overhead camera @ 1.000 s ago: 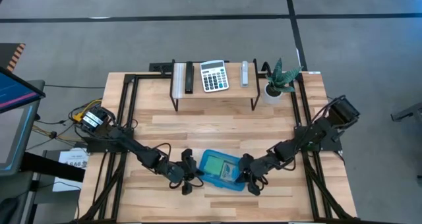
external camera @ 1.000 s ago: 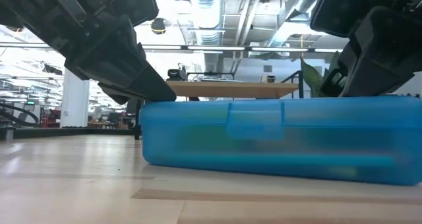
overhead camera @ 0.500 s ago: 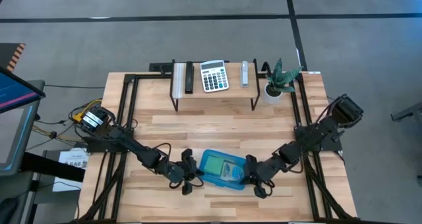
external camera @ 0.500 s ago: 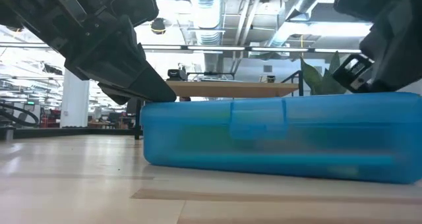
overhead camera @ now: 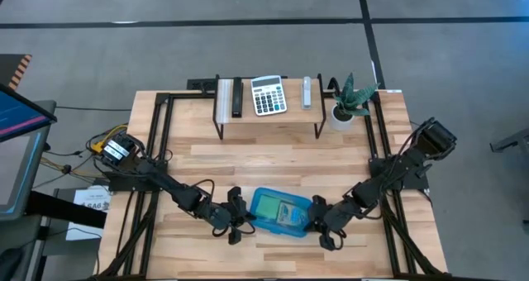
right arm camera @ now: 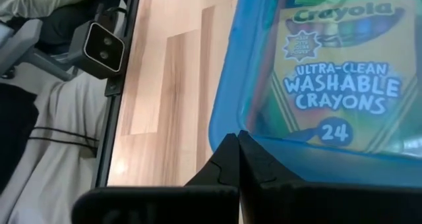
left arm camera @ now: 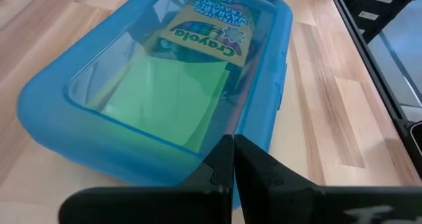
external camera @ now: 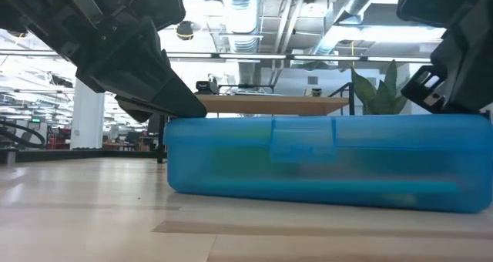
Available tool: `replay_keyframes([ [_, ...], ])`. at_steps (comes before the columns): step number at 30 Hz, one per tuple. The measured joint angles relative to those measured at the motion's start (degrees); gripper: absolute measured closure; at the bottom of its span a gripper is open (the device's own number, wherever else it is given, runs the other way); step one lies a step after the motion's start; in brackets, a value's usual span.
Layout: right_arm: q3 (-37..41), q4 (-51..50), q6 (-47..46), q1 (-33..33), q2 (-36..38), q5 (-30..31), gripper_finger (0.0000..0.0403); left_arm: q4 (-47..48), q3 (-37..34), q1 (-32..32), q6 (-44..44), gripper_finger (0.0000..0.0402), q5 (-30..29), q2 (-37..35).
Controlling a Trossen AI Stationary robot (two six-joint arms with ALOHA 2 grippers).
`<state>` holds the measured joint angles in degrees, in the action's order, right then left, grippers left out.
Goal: Pack school essentials
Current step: Close the blue supply box
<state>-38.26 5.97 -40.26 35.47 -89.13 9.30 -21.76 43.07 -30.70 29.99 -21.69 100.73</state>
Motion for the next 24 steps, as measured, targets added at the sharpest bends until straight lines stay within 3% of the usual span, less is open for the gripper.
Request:
replay_keyframes([
  [16, 0.0, -3.3, -0.3, -0.7, 0.0, 0.2, 0.04, -1.3, 0.0, 0.2, 0.8, 0.0401, 0.5, 0.0],
  [24, 0.1, -4.0, 6.3, -3.5, -0.1, 8.1, 0.0398, -2.3, 0.0, 2.9, 0.5, 0.0401, 1.2, 0.1],
])
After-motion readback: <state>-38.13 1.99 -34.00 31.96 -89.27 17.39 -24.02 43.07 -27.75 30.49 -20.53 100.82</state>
